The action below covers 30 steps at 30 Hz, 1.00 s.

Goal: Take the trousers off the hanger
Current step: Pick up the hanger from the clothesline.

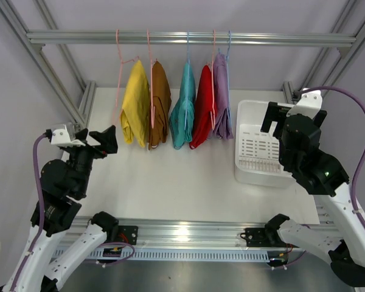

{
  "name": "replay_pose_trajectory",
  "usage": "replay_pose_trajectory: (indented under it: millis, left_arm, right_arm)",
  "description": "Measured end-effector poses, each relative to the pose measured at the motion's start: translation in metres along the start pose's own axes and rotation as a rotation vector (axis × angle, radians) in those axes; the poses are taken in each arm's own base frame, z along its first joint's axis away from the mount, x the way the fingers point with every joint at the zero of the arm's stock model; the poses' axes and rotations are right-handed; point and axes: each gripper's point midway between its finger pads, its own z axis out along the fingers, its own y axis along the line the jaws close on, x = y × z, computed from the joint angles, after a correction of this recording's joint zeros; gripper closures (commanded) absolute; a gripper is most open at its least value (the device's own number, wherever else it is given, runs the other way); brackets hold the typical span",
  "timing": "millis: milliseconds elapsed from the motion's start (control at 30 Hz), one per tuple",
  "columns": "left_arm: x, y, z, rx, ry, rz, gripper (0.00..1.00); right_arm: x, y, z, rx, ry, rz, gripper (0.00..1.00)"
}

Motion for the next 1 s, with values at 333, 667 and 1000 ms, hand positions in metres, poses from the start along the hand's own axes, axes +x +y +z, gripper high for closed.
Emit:
replay_pose_trajectory:
  millis: [333,667,1000]
  left_arm:
    - [-0.007,0.001,-0.002,0.001,-0.044,-0.019,0.0]
    - [-0.013,0.0,0.001,-0.005,-0.041,-0.011,0.01]
    - [-0.069,-0.04,0.045,0.042,0.034,0.064,0.01]
  right_arm:
    - [0.004,0.013,-0.012,-0.155,-0.061,0.019,0.0]
    - [-0.026,0.047,-0.035,-0.4,-0.082,0.074,0.0]
    - [0.078,0.059,-0.049,-0.526,0.139,0.003,0.0]
